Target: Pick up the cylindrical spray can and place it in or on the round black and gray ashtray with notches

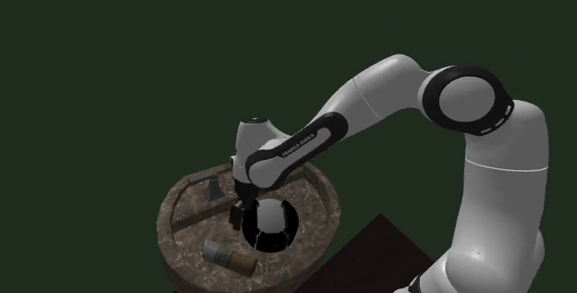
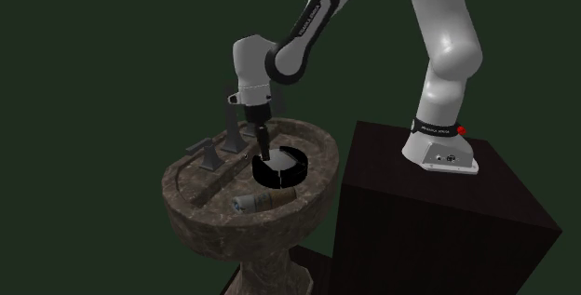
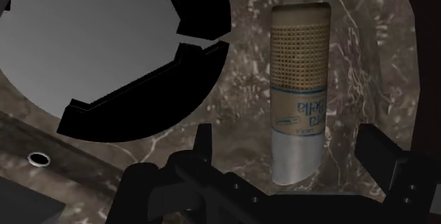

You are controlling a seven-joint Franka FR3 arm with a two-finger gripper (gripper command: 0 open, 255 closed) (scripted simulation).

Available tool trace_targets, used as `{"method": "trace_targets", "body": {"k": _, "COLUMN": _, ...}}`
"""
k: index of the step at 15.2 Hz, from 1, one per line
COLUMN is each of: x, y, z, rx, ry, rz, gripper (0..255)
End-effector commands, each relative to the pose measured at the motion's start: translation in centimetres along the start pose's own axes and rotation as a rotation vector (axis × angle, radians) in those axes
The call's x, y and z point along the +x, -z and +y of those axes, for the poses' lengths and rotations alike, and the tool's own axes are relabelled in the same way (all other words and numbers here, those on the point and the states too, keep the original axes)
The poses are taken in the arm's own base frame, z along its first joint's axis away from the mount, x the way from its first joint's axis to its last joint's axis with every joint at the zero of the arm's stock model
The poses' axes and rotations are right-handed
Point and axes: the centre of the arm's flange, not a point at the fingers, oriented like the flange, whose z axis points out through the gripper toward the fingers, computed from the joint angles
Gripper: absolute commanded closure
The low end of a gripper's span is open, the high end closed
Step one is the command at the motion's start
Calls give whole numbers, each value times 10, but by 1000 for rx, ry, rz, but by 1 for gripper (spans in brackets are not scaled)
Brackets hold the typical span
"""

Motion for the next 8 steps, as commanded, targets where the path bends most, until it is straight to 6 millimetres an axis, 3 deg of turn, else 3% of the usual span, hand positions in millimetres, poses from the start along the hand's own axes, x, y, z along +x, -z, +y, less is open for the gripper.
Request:
{"method": "trace_targets", "body": {"k": 1, "x": 3, "y": -23, "z": -13, "rx": -7, "ry": -34, "rz": 12, "gripper": 0}}
{"method": "trace_targets", "body": {"k": 8, "x": 14, "y": -99, "z": -49, "rx": -26, "ry": -128, "rz": 41, "gripper": 0}}
